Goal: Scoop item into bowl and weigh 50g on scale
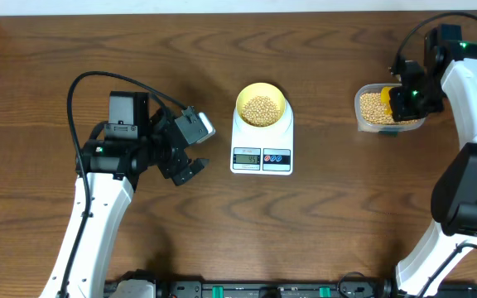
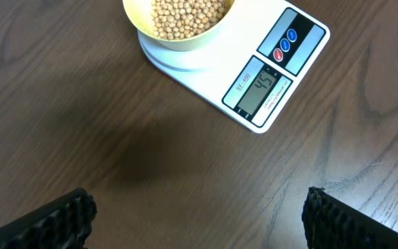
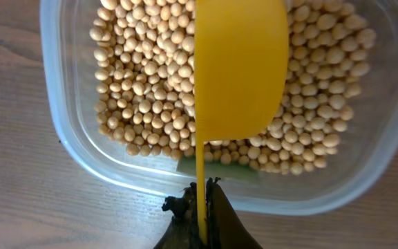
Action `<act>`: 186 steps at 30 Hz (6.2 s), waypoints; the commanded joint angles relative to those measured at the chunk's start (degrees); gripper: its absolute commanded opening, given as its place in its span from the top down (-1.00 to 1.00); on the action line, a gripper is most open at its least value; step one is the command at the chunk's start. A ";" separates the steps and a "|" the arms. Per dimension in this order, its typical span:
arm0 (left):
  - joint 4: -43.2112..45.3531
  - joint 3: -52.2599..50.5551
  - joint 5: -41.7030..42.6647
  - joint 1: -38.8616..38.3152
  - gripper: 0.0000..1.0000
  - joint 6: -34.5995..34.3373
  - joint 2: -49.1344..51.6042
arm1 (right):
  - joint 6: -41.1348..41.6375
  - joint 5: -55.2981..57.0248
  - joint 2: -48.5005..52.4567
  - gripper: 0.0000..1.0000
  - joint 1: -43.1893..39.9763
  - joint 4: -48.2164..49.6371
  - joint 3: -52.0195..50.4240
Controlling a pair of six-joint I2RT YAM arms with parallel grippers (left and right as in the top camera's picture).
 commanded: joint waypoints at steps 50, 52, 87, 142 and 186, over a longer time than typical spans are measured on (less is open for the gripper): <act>-0.13 -0.50 -0.35 0.24 -0.95 0.55 0.35 | -12.66 -55.91 0.59 0.98 -8.98 -8.92 1.55; -0.13 -0.50 -0.35 0.24 -0.95 0.55 0.35 | -8.52 -55.98 0.59 0.98 -6.97 -6.78 1.55; -0.13 -0.50 -0.35 0.24 -0.95 0.55 0.35 | 19.58 -42.10 0.59 0.98 19.39 12.72 1.57; -0.13 -0.50 -0.35 0.24 -0.95 0.55 0.35 | 9.09 -1.27 0.59 0.98 36.76 5.73 9.40; -0.13 -0.50 -0.35 0.24 -0.95 0.55 0.35 | -0.11 0.26 0.59 0.98 37.66 6.19 9.40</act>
